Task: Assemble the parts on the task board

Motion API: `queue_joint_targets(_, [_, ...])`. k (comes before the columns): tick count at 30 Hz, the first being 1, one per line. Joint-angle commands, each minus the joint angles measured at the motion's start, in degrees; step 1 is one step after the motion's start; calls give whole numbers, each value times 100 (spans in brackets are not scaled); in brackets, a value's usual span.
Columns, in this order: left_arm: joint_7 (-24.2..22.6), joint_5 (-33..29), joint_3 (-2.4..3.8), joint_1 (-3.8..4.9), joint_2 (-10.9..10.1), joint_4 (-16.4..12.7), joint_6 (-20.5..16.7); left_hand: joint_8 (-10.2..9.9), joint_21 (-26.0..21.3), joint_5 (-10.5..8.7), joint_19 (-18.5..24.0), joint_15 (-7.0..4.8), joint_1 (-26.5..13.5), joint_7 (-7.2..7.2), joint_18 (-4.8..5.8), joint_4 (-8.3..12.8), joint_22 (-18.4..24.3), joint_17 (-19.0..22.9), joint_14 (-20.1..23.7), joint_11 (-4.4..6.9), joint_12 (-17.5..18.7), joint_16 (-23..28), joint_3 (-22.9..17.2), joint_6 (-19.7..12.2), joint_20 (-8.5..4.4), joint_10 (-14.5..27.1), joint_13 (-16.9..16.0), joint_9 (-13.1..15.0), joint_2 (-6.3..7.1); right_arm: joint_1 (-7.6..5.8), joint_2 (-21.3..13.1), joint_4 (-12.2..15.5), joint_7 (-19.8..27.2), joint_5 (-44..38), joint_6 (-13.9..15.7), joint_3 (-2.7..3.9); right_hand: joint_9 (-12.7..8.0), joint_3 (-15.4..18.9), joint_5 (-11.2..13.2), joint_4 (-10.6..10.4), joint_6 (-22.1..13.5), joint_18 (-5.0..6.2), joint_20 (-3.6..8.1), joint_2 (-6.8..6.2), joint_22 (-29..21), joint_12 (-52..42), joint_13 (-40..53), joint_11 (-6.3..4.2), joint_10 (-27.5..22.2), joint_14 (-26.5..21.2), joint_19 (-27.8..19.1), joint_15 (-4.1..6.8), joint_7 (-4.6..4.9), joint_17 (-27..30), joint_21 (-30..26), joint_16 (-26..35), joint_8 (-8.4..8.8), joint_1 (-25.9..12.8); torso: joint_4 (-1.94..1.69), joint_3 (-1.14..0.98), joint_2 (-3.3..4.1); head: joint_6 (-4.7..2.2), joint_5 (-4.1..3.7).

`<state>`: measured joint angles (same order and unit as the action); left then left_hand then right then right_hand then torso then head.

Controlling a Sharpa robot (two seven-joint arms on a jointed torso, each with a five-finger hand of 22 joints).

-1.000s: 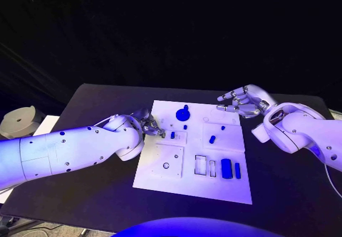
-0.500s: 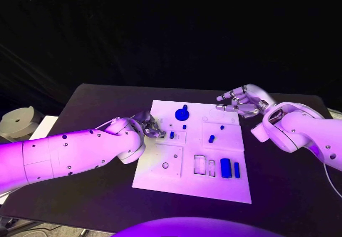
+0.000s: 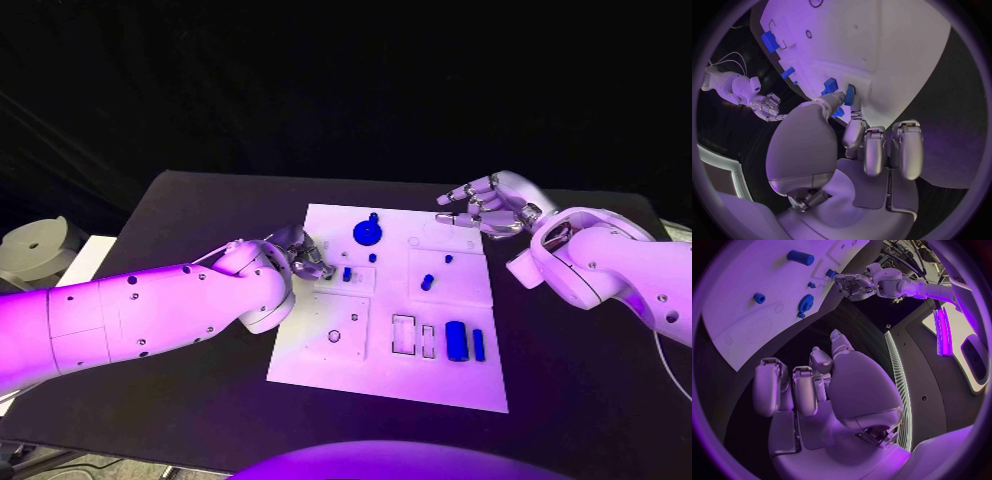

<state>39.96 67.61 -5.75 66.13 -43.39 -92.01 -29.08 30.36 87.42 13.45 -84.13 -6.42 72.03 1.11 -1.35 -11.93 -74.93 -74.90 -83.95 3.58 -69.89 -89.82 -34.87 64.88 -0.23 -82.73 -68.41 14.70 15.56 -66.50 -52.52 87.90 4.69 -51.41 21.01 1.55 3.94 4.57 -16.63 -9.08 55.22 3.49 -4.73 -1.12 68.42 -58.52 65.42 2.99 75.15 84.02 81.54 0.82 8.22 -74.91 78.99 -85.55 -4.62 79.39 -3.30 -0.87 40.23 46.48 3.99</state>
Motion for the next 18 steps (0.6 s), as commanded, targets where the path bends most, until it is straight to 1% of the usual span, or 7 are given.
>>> queue_joint_targets(1, [62,101,12,-5,12,-9,-96,36,16,39,-557,-30,-39,-54,87,664,-1438,-1510,-605,5,3,-18,-694,-8,-36,-30,4,19,-46,0,4,5,61,-43,-27,0,3,30,-29,9,44,88,18,20,-6,-20,-7,6,-36,455,-26,51,-3,-921,-22,25,10,-15,-2,1,0,-1,-1])
queue_joint_targets(5, [66,113,21,-6,12,-4,-94,36,16,39,-557,-30,-39,-54,87,664,-1438,-1510,-605,5,3,-18,-694,-8,-36,-30,4,19,-46,0,6,4,62,-43,-28,0,3,30,-29,9,44,88,18,20,-6,-20,-7,6,-36,455,-26,51,-3,-921,-22,25,10,-15,-8,0,0,2,-10])
queue_joint_targets(10, [90,119,26,-6,13,14,-34,36,16,39,-557,-30,-39,-54,87,664,-1438,-1510,-605,5,3,-18,-694,-8,-36,-30,4,19,-46,0,6,5,61,-43,-29,0,2,45,-38,7,44,88,19,17,-5,-17,-14,7,-40,455,-26,51,-2,-921,-23,26,12,-22,-8,-1,-3,15,-11])
queue_joint_targets(17, [165,113,28,-6,20,48,183,49,3,38,-555,-32,-48,-55,84,670,-1434,-1510,-605,6,16,-18,-715,-15,-38,-26,18,26,-44,0,3,11,61,-43,-32,0,2,45,-38,7,44,88,19,17,-5,-17,-14,7,-40,455,-26,51,-2,-921,-23,26,12,-22,-7,0,-1,17,-10])
queue_joint_targets(18, [174,109,28,-6,20,55,219,49,1,38,-555,-32,-50,-54,84,670,-1434,-1510,-605,6,17,-18,-716,-15,-38,-26,19,26,-44,0,3,11,61,-43,-32,0,2,45,-38,7,44,88,19,17,-5,-17,-14,7,-40,455,-26,51,-2,-921,-23,26,12,-22,-8,-4,-3,19,-5])
